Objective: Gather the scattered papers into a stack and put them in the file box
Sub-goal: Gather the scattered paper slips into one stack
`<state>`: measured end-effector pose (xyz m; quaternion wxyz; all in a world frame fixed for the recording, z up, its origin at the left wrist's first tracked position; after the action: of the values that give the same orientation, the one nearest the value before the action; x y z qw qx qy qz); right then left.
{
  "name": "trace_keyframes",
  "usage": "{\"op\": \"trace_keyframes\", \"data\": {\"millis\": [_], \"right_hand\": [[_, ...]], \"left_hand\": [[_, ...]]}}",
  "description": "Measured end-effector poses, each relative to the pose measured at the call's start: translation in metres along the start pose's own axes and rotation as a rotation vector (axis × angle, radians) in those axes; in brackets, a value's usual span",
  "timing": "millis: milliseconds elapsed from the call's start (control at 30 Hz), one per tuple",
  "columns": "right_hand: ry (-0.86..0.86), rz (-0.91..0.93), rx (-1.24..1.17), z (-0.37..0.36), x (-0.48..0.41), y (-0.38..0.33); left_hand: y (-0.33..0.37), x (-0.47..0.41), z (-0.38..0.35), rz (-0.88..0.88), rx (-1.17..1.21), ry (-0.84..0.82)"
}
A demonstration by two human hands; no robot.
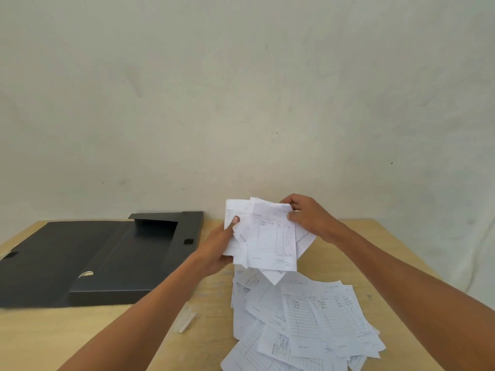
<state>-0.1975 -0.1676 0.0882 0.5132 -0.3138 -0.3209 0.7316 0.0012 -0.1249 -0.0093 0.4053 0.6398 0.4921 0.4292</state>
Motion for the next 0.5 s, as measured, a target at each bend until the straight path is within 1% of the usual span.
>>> {"op": "trace_keyframes", "data": {"millis": [133,233,300,367,400,433,500], "right_hand": [[-0.015,0.064,0.214,-0.015,-0.001,-0.008],[-0.004,0.061,0.254,-0.021,-0.003,-0.005],[0.058,0.057,0.288,-0.022,0.000,-0.008],[0.195,-0.018,0.523,-0.020,0.006,-0.003],[0.250,-0.099,0.581,-0.019,0.012,0.002],[0.266,-0.197,0.522,-0.022,0.015,0.014],[0.199,-0.338,0.185,-0.037,0.021,0.037]], "left_hand": [[-0.009,0.009,-0.019,0.074,0.064,-0.152],[-0.010,0.016,-0.023,0.050,0.042,-0.176],[-0.012,0.017,-0.022,0.013,0.075,-0.156],[-0.012,0.016,-0.018,-0.038,0.127,-0.107],[-0.011,0.015,-0.016,-0.070,0.152,-0.085],[-0.010,0.014,-0.014,-0.103,0.174,-0.064],[-0.008,0.012,-0.010,-0.159,0.201,-0.024]]}}
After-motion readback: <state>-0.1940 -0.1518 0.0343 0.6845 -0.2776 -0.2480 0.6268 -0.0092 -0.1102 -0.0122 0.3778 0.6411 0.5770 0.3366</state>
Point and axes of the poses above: each hand's wrist, its own x-axis away from the middle knuckle, its own z-axis out of the back of the hand, y = z × x, the point moved 8 cm from there along -x, towards the middle knuckle, and after that the axes turned 1 degree about -x, right-handed, at the moved point
